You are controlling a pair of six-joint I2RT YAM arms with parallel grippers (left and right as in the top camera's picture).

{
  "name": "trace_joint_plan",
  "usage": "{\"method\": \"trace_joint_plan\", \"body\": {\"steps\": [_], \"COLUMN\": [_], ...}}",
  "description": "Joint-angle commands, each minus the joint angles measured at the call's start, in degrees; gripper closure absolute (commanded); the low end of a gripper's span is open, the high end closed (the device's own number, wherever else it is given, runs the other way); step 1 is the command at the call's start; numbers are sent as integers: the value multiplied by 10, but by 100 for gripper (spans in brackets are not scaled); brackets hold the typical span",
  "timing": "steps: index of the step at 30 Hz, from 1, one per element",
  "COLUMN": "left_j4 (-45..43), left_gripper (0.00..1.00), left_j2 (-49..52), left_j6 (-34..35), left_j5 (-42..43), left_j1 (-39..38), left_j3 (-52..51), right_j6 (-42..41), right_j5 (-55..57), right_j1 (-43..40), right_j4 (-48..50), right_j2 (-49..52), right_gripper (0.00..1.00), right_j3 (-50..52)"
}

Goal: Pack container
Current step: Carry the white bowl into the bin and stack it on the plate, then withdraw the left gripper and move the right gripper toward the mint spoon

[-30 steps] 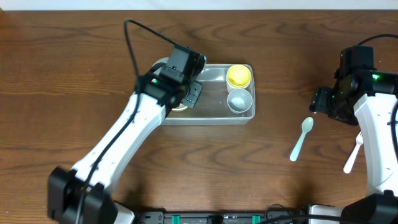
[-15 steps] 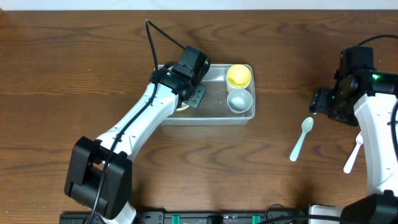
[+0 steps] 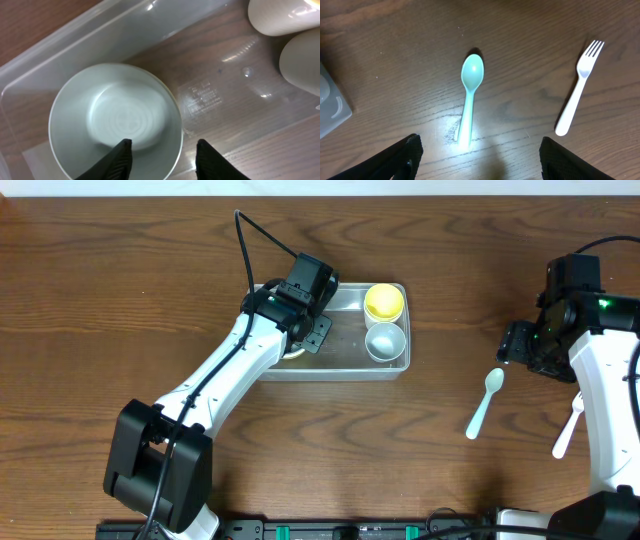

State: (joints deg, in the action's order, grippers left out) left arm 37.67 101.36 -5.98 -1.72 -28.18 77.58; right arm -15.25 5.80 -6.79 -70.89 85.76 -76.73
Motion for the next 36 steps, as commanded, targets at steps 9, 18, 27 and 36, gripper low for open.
{"method": "trace_joint_plan", "body": {"steps": [9, 18, 27, 36], "left_j4": [59, 139, 167, 167], "left_gripper": [47, 18, 17, 16], "left_j2": [-143, -260, -255, -253], "left_j6": [30, 125, 147, 147], "left_j5": [-56, -18, 71, 71], "left_j1": [30, 223, 334, 336], "left_j3": [0, 0, -5, -5], "right_j6": [5, -132, -221, -207], "right_j5": [1, 37, 17, -31], "right_j1": [-3, -29, 5, 12], "right_j4": [28, 19, 34, 165], "right_j2": [-14, -83, -45, 39], "right_gripper": [21, 1, 1, 1], "right_j3": [-3, -4, 58, 182]}}
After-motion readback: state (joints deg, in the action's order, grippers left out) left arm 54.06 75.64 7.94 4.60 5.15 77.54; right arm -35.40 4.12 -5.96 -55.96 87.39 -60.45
